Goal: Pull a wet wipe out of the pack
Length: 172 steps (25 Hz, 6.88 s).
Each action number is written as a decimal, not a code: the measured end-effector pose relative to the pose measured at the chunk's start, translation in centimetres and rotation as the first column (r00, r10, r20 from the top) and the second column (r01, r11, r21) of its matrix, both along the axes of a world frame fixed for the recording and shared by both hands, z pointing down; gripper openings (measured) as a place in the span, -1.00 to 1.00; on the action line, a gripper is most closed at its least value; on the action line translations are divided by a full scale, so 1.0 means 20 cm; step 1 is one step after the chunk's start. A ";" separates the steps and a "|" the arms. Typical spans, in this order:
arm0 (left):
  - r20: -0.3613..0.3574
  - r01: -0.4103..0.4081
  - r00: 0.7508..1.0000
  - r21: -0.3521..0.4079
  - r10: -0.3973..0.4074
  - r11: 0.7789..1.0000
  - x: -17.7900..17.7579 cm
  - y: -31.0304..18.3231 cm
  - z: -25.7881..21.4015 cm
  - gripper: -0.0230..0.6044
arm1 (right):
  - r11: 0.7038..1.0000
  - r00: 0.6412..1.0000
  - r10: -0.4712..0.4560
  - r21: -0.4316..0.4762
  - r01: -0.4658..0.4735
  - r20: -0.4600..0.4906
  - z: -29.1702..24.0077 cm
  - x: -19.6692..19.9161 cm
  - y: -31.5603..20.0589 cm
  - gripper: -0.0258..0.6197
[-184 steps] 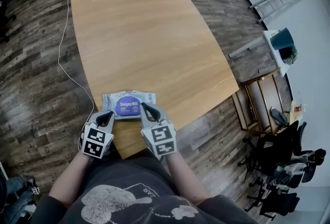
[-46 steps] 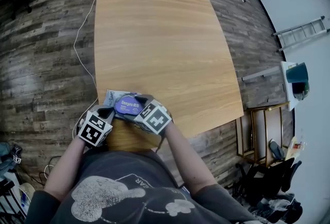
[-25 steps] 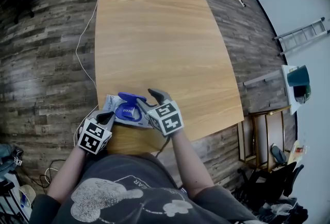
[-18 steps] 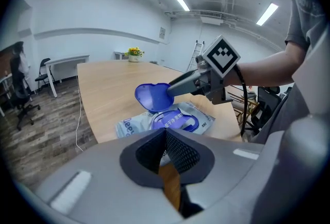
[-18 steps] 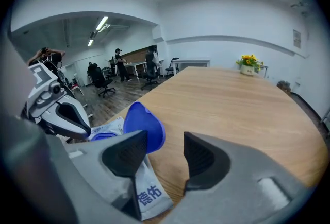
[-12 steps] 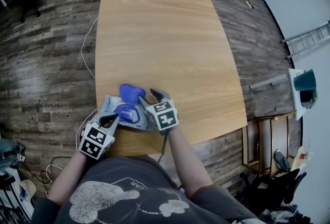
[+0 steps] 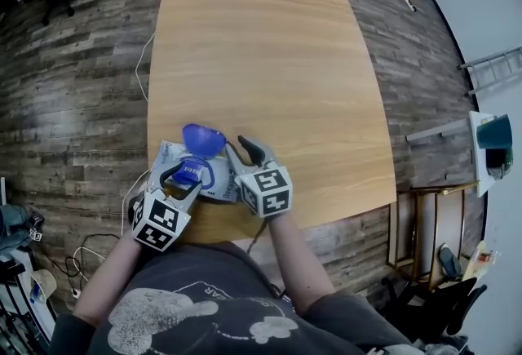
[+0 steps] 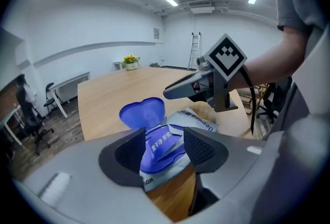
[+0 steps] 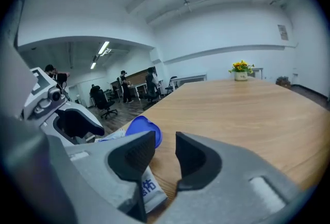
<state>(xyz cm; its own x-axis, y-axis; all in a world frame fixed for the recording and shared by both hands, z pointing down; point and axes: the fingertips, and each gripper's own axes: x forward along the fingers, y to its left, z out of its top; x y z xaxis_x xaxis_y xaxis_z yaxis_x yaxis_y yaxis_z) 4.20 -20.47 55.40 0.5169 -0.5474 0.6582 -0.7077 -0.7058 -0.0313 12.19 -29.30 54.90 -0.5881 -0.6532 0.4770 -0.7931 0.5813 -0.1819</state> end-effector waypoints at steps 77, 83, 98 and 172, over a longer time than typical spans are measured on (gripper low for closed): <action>-0.198 -0.125 0.975 -0.101 0.103 0.987 -0.25 -0.09 0.15 -0.80 | 0.957 0.890 0.241 -0.057 -0.284 -0.387 -0.13 -0.13 0.44 -0.91; -0.248 -0.183 0.956 -0.088 0.157 0.979 -0.31 -0.06 0.07 -0.60 | 0.932 0.868 0.340 0.009 -0.361 -0.363 -0.23 -0.15 0.48 -0.91; -0.386 -0.073 0.921 -0.036 0.054 0.997 -0.44 -0.03 -0.23 -0.87 | 0.862 0.825 0.505 0.094 -0.499 -0.253 -0.40 -0.01 0.62 -0.91; -0.523 0.172 0.845 0.073 -0.109 0.982 -0.88 2.10 -0.60 -0.87 | 0.909 0.905 0.382 0.254 -0.332 -0.184 -0.58 -0.33 2.72 -0.91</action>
<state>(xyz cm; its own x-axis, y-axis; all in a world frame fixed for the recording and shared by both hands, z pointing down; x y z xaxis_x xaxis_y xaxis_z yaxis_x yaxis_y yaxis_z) -13.45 21.57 43.31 0.6759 -0.6939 0.2482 -0.7352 -0.6117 0.2920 5.50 25.18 43.34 -0.1895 -0.8987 0.3956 -0.9592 0.2555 0.1209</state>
